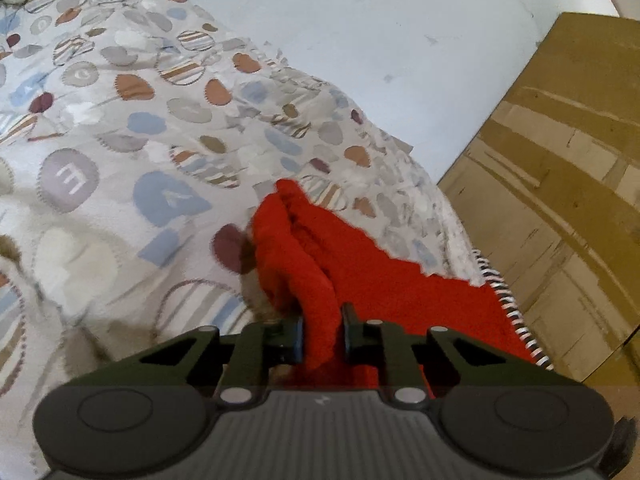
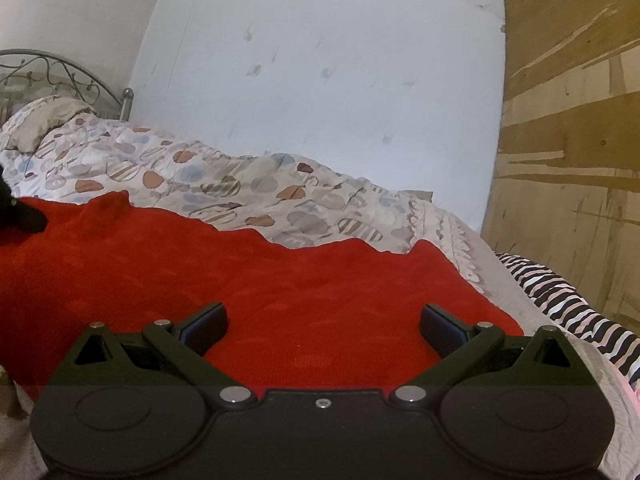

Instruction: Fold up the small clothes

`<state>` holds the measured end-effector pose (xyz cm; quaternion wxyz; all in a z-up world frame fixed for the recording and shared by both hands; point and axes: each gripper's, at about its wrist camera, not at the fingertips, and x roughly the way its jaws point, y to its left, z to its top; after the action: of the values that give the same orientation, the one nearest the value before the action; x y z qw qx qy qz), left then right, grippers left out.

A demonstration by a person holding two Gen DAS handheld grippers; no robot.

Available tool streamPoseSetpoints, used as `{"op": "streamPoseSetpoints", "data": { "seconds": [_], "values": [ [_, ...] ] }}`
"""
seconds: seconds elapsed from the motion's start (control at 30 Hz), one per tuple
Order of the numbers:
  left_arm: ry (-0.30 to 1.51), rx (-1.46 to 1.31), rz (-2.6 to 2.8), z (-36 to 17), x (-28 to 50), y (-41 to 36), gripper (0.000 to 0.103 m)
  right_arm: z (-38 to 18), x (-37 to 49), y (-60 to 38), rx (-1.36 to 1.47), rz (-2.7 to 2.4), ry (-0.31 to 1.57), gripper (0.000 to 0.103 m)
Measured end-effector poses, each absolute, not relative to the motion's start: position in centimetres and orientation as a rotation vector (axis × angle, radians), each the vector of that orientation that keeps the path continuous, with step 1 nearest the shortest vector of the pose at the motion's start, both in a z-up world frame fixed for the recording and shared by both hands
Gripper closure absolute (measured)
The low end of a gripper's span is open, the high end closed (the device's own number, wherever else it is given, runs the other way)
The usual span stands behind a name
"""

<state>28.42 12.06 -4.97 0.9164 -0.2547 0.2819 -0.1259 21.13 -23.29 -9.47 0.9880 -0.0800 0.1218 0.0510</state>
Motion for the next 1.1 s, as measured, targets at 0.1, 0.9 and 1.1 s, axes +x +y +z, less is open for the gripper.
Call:
{"op": "streamPoseSetpoints", "data": {
  "seconds": [0.1, 0.9, 1.1],
  "values": [
    [0.558, -0.463, -0.307, -2.2, 28.9, 10.1, 0.087, -8.8, 21.5, -23.5, -0.169, 0.119, 0.281, 0.0],
    [0.57, 0.145, -0.551, 1.3, 29.6, -11.4, 0.077, -8.9, 19.3, -32.6, -0.151, -0.025, 0.32, 0.0],
    [0.557, 0.143, -0.59, 0.8, 29.5, -10.6, 0.077, -7.5, 19.7, -33.6, -0.224, -0.036, 0.289, 0.0]
  ]
}}
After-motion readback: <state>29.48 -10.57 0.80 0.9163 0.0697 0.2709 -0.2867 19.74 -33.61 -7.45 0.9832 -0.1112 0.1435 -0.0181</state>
